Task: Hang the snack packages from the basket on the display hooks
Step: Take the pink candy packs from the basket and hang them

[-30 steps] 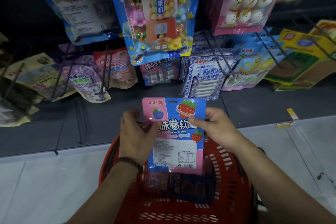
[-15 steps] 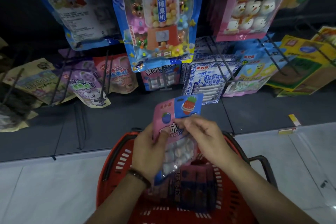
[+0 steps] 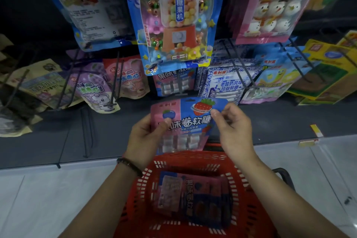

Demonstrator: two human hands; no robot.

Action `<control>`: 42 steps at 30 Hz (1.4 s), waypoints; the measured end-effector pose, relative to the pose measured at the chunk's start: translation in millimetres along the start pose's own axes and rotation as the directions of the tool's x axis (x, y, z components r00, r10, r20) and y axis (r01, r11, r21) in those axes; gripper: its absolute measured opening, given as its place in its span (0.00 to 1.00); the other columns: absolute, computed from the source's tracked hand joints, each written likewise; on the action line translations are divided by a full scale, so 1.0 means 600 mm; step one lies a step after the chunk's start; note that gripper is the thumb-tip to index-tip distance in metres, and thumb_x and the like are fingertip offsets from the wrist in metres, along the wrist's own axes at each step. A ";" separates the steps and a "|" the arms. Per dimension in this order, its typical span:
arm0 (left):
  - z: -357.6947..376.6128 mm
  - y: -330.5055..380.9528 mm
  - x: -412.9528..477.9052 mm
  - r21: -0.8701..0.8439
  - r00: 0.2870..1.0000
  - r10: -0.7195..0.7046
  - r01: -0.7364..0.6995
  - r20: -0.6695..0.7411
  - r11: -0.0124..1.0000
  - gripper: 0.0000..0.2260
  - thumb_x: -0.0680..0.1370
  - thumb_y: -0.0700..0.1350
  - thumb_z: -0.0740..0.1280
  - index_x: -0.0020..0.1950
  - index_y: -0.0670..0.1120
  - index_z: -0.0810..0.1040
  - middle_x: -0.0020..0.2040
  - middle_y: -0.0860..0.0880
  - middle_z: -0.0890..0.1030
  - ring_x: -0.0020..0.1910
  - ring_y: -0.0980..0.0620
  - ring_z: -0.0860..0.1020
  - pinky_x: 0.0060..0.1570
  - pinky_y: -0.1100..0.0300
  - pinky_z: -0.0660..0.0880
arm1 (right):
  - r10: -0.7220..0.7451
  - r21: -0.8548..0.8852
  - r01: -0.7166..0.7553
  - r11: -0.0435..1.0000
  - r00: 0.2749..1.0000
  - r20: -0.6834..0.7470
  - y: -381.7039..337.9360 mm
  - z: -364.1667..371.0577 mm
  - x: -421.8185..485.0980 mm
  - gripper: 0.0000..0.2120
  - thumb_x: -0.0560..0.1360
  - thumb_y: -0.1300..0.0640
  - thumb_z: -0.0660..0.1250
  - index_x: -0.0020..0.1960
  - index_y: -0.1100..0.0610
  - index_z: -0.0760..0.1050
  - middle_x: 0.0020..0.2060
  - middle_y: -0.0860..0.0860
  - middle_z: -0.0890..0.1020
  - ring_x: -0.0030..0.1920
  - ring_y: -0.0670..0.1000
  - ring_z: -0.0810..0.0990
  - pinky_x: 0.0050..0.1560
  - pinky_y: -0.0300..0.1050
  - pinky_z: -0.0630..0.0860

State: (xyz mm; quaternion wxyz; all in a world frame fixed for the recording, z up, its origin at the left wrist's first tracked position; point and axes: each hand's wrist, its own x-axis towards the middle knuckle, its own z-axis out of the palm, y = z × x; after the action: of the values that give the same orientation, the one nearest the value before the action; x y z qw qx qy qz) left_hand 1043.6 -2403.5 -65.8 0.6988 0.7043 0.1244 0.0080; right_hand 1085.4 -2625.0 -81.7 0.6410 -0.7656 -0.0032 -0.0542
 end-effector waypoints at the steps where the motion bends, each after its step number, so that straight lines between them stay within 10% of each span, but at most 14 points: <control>1: -0.001 0.005 0.001 -0.006 0.999 0.032 -0.033 -0.024 0.999 0.07 0.81 0.40 0.69 0.55 0.49 0.85 0.42 0.54 0.88 0.40 0.59 0.85 0.44 0.62 0.82 | -0.033 -0.014 0.033 0.999 0.999 -0.012 -0.008 0.002 -0.001 0.18 0.83 0.58 0.71 0.37 0.51 0.69 0.29 0.46 0.70 0.32 0.44 0.68 0.36 0.37 0.67; 9: -0.018 0.008 0.021 0.166 0.901 0.424 -0.405 -0.093 0.899 0.11 0.78 0.37 0.72 0.55 0.50 0.87 0.54 0.46 0.85 0.57 0.42 0.82 0.58 0.47 0.79 | -0.093 0.166 0.114 0.979 0.987 -0.134 -0.049 0.037 -0.002 0.11 0.84 0.63 0.68 0.44 0.52 0.76 0.33 0.51 0.83 0.38 0.59 0.87 0.38 0.48 0.83; 16: -0.022 -0.044 0.038 0.081 0.990 0.100 -0.093 -0.095 0.992 0.06 0.81 0.36 0.70 0.55 0.41 0.85 0.53 0.47 0.88 0.57 0.51 0.85 0.61 0.49 0.81 | 0.016 0.050 -0.015 0.999 1.000 -0.020 0.012 0.052 -0.002 0.06 0.84 0.58 0.68 0.49 0.51 0.78 0.41 0.56 0.85 0.46 0.57 0.89 0.53 0.60 0.86; 22: -0.040 -0.046 0.082 0.040 0.996 -0.085 0.086 -0.033 0.996 0.16 0.74 0.63 0.72 0.57 0.59 0.87 0.57 0.52 0.88 0.60 0.46 0.85 0.64 0.43 0.80 | 0.184 0.076 -0.179 0.981 0.981 -0.057 0.026 0.070 0.011 0.12 0.83 0.56 0.70 0.42 0.52 0.72 0.36 0.55 0.83 0.43 0.60 0.89 0.49 0.62 0.87; 35: 0.001 -0.032 0.121 -0.051 0.974 -0.214 0.211 -0.077 0.976 0.38 0.60 0.77 0.75 0.64 0.57 0.84 0.60 0.54 0.86 0.63 0.45 0.84 0.65 0.44 0.79 | 0.256 0.112 -0.244 0.963 0.960 -0.114 -0.001 0.072 0.065 0.16 0.83 0.55 0.71 0.40 0.53 0.68 0.35 0.56 0.78 0.36 0.58 0.84 0.49 0.64 0.86; 42: 0.021 -0.016 0.144 -0.035 0.952 -0.252 0.250 -0.173 0.968 0.32 0.71 0.69 0.72 0.69 0.52 0.81 0.64 0.50 0.83 0.65 0.42 0.81 0.67 0.43 0.78 | 0.325 0.090 -0.316 0.944 0.938 -0.118 0.000 0.082 0.099 0.15 0.83 0.55 0.71 0.40 0.52 0.70 0.39 0.55 0.78 0.38 0.56 0.83 0.49 0.61 0.87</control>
State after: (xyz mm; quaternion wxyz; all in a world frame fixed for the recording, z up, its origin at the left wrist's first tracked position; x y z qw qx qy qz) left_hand 1128.0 -2399.6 -89.6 0.6848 0.6750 0.2740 -0.0181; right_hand 1148.3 -2580.3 -85.0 0.6664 -0.7278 0.1621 0.0008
